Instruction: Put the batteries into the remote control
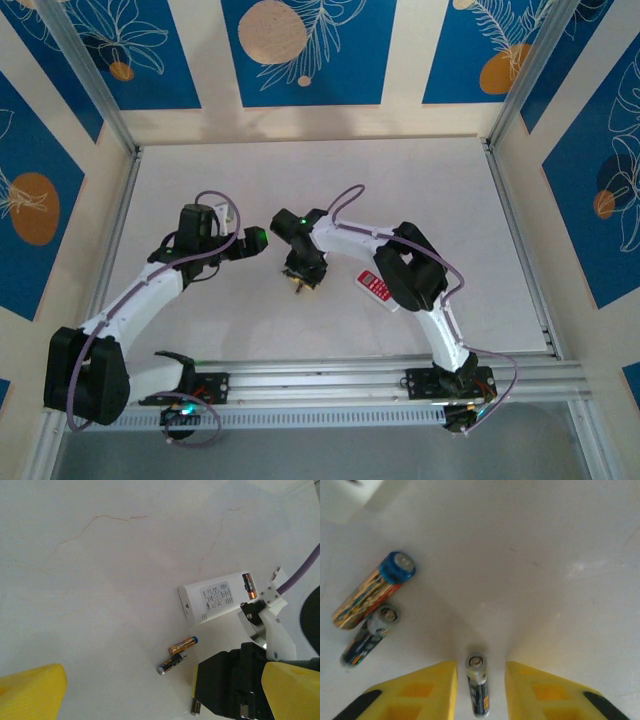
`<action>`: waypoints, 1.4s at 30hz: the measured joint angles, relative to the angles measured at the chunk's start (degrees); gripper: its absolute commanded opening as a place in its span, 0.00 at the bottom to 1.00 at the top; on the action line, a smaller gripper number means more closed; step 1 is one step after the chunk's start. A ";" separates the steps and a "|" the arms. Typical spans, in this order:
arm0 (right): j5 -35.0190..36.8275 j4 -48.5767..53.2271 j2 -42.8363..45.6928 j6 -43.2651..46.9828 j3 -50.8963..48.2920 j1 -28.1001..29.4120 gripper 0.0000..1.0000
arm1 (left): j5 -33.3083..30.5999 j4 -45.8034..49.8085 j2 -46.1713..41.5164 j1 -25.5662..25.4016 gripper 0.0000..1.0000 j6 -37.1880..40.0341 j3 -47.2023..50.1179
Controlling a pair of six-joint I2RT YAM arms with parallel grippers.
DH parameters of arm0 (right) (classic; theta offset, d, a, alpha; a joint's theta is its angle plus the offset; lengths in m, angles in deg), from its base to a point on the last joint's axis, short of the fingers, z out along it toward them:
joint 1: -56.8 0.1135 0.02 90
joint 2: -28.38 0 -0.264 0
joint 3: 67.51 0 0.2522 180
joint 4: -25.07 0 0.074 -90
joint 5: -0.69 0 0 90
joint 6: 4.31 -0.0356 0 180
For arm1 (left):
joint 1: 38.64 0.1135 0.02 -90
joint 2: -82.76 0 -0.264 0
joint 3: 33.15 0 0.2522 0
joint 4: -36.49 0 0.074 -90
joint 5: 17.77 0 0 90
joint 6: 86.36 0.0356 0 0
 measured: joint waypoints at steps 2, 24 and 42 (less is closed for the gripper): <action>0.00 0.28 -0.15 0.26 0.00 0.00 0.24 | 0.00 0.00 0.13 0.00 1.00 0.00 0.00; 6.43 -11.45 16.90 43.87 -9.20 -20.06 0.10 | 2.99 1.49 14.32 -7.74 0.93 3.26 -11.13; 3.15 -17.35 8.31 61.99 -7.37 -21.86 0.10 | 6.29 10.10 43.82 -10.05 0.52 2.54 -33.03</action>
